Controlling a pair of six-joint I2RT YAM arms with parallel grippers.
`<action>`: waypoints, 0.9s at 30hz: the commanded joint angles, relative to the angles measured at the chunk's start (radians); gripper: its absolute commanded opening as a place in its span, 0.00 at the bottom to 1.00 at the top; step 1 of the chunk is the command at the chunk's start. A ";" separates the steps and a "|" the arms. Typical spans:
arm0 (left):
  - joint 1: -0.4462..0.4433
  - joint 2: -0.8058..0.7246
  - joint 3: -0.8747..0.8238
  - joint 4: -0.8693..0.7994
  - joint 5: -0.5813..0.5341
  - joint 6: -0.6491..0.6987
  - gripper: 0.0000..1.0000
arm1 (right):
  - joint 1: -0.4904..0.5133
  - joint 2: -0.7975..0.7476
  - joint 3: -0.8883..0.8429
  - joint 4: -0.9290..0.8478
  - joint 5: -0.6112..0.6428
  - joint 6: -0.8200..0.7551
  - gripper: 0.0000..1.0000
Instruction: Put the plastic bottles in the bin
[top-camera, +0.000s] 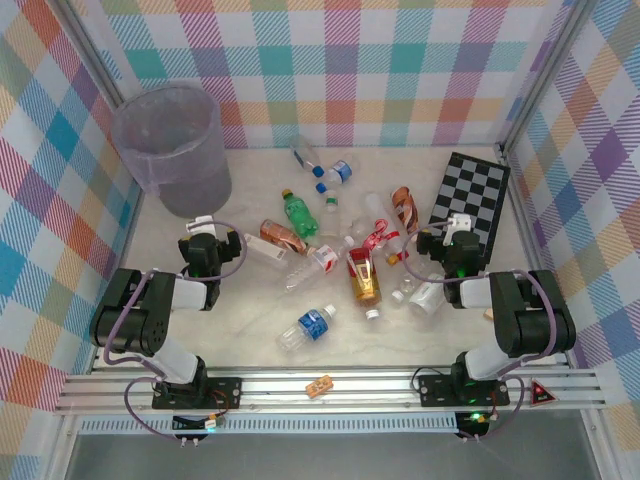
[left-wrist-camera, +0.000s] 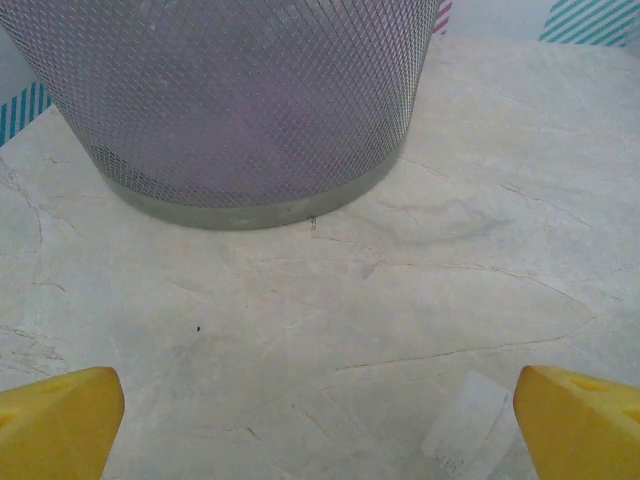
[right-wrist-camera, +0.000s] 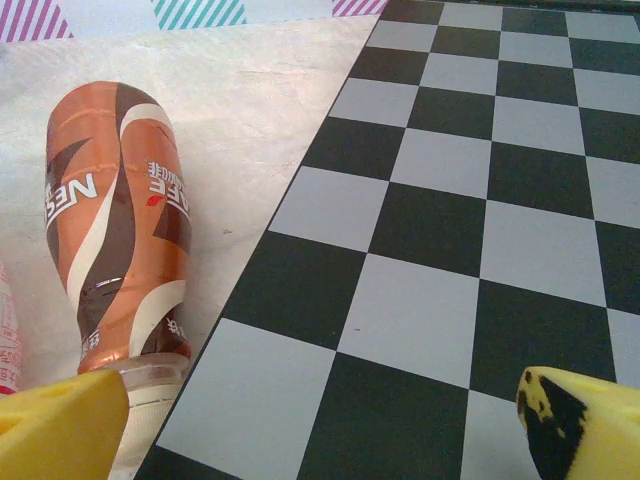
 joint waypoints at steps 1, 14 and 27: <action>-0.002 0.001 -0.008 0.031 0.004 -0.006 1.00 | -0.008 -0.005 0.013 0.026 -0.013 0.008 1.00; -0.001 0.001 -0.007 0.025 0.004 -0.006 1.00 | -0.008 -0.006 0.015 0.022 -0.014 0.010 0.99; 0.007 -0.001 -0.007 0.026 0.023 -0.009 1.00 | -0.010 -0.008 0.015 0.022 -0.015 0.010 0.99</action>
